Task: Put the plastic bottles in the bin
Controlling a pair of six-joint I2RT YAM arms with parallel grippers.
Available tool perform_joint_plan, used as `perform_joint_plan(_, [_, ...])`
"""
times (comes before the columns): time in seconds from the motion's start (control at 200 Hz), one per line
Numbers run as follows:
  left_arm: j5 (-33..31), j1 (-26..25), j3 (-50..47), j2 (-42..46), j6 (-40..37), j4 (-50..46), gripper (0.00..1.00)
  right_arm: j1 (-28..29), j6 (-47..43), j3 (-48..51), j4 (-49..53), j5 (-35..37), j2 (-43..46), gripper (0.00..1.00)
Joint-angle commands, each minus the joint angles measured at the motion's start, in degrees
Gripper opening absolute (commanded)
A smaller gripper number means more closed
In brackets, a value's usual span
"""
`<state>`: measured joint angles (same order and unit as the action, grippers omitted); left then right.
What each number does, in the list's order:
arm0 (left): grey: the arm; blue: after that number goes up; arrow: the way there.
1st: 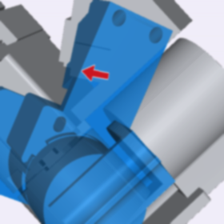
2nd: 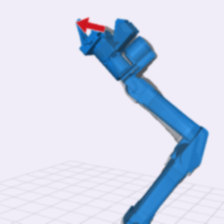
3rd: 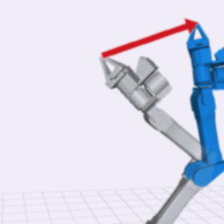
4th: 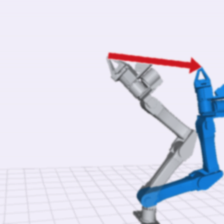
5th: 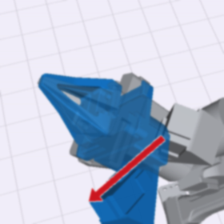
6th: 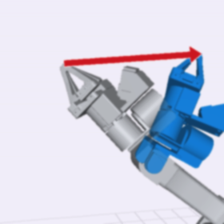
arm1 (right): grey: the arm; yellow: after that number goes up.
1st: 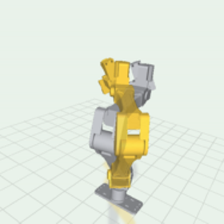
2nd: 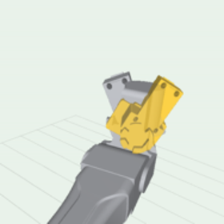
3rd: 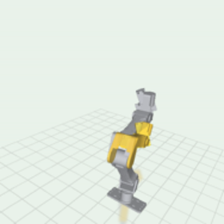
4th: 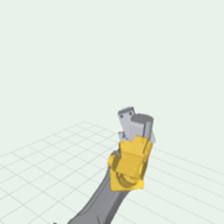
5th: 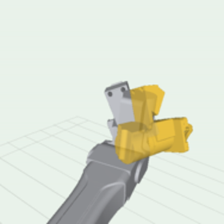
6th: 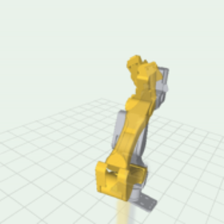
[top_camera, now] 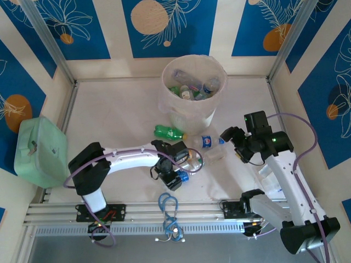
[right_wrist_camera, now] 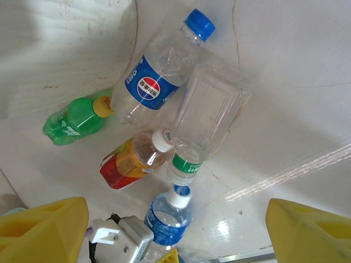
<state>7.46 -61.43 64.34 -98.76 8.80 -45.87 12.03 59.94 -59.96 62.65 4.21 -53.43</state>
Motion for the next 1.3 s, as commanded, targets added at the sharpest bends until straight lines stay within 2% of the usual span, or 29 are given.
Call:
perform_joint_plan(0.0, [-0.4, -0.5, 0.4, -0.6, -0.5, -0.7, 0.61, -0.7, -1.0, -0.7, 1.6, -1.4, 0.9, 0.84])
perform_joint_plan(0.195, [0.1, -0.6, 1.6, 2.1, 0.2, -1.3, 0.57, -1.1, -2.3, -2.4, 1.6, -1.2, 1.6, 0.84])
perform_joint_plan(0.4, [3.1, -0.7, 4.1, 9.7, 2.0, -1.2, 0.56, -1.0, -5.4, -6.0, -0.3, -2.2, 3.9, 0.84])
perform_joint_plan(0.58, [6.4, 0.0, 5.9, 17.2, 7.0, 2.7, 0.56, -1.0, -8.8, -9.0, -5.1, -9.1, 3.6, 0.85])
perform_joint_plan(0.7, [8.3, 2.0, 10.6, 20.4, 11.4, 5.2, 0.56, -0.6, -9.6, -11.8, -5.2, -8.4, 3.2, 0.85])
perform_joint_plan(0.79, [8.6, 3.6, 16.1, 21.7, 13.4, 5.5, 0.56, -0.6, -10.1, -13.7, -4.6, -7.3, 2.7, 0.85])
perform_joint_plan(0.845, [6.5, 4.2, 20.6, 21.7, 13.4, 4.5, 0.56, -0.6, -10.4, -14.2, -4.2, -6.9, 2.3, 0.85])
perform_joint_plan(0.915, [4.0, 5.4, 26.6, 20.5, 13.9, 3.9, 0.56, -0.6, -10.0, -14.2, -3.4, -5.8, 2.1, 0.85])
perform_joint_plan(1.02, [3.7, 8.4, 35.4, 17.6, 16.2, 4.1, 0.57, -0.7, -9.0, -13.1, -2.8, -5.0, 2.2, 0.85])
perform_joint_plan(1.185, [1.7, 14.5, 51.6, 9.0, 21.6, 0.4, 0.59, -0.3, -8.5, -11.2, -2.8, -5.4, 3.0, 0.85])
perform_joint_plan(1.29, [1.7, 17.4, 63.0, 1.5, 22.3, -2.4, 0.58, 0.0, -8.3, -10.2, -2.6, -5.5, 3.3, 0.85])
